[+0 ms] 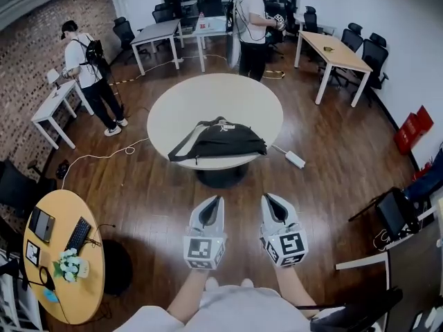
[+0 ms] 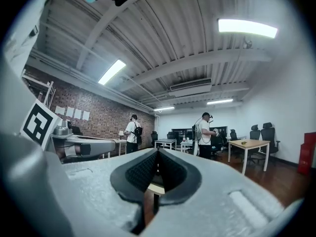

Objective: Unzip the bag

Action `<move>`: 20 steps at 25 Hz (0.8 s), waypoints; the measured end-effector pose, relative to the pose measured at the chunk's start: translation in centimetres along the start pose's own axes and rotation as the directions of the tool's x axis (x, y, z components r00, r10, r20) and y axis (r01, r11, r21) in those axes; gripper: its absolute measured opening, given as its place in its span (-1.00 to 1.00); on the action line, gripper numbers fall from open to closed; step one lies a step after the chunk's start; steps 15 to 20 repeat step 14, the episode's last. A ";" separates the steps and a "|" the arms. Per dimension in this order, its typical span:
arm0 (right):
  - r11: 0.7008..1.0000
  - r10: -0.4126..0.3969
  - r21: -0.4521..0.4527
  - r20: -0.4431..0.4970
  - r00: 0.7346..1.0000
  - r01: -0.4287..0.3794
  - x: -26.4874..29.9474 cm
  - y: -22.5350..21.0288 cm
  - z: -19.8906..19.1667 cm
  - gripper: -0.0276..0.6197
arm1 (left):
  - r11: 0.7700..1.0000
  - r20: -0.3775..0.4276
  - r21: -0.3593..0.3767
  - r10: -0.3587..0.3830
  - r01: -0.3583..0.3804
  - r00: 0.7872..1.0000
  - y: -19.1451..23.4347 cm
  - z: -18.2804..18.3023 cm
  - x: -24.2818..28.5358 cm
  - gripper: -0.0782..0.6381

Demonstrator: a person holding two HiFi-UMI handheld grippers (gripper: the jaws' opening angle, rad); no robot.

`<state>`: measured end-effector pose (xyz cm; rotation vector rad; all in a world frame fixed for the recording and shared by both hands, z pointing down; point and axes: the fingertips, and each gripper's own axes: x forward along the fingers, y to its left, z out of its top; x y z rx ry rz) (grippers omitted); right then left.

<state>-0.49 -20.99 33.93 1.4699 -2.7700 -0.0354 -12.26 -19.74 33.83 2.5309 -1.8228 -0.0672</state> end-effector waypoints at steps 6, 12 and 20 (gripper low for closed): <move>0.999 0.013 -0.044 -0.002 1.000 -0.013 1.5 2.6 0.5 -0.94 | 0.999 0.008 0.001 -0.034 0.034 0.999 0.8 -0.1 -1.1 -0.73; 0.997 0.016 -0.076 -0.001 1.000 -0.016 2.4 4.0 0.8 -0.94 | 1.000 0.040 0.007 -0.023 0.023 0.999 2.7 0.8 -1.6 -0.73; 0.996 0.019 -0.083 -0.004 1.000 -0.019 2.7 4.4 0.7 -0.94 | 1.000 0.045 0.006 -0.016 0.016 0.999 3.3 0.8 -1.6 -0.73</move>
